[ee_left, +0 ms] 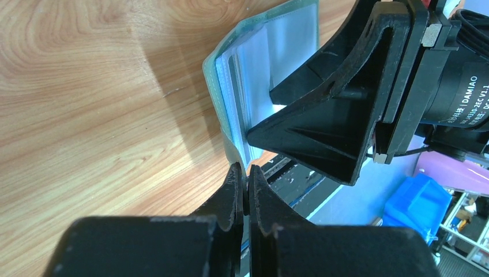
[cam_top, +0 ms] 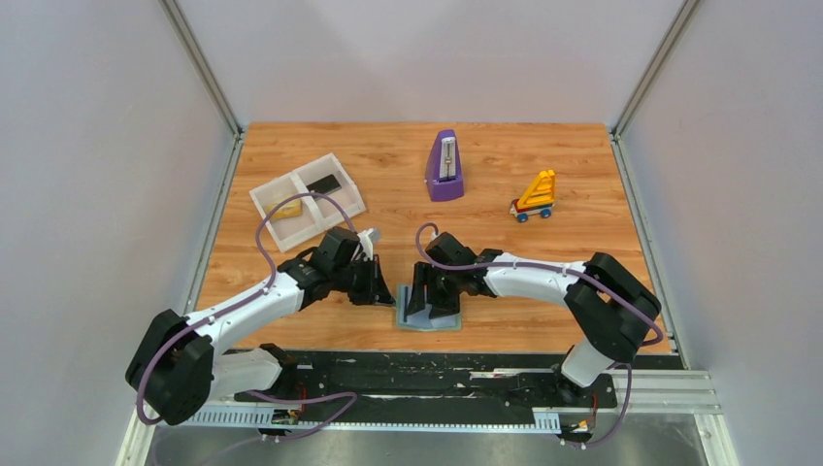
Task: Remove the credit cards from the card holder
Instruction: Remove the credit card from the card holder.
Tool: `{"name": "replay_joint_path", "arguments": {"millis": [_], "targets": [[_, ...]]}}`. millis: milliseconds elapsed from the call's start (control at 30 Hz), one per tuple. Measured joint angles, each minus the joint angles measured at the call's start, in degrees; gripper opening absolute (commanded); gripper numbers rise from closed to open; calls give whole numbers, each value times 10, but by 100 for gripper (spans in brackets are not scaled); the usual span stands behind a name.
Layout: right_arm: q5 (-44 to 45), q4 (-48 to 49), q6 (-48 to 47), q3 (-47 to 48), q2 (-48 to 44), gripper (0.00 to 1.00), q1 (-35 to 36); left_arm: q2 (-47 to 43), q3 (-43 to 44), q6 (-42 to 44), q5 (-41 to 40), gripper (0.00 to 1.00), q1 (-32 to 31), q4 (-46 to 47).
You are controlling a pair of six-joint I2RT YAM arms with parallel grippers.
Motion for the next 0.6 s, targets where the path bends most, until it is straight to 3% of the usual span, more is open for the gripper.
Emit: {"name": "replay_joint_path", "arguments": {"millis": [600], "targets": [[122, -104, -1, 14, -24, 59, 4, 0, -4, 0, -5, 0, 0, -10]]}}
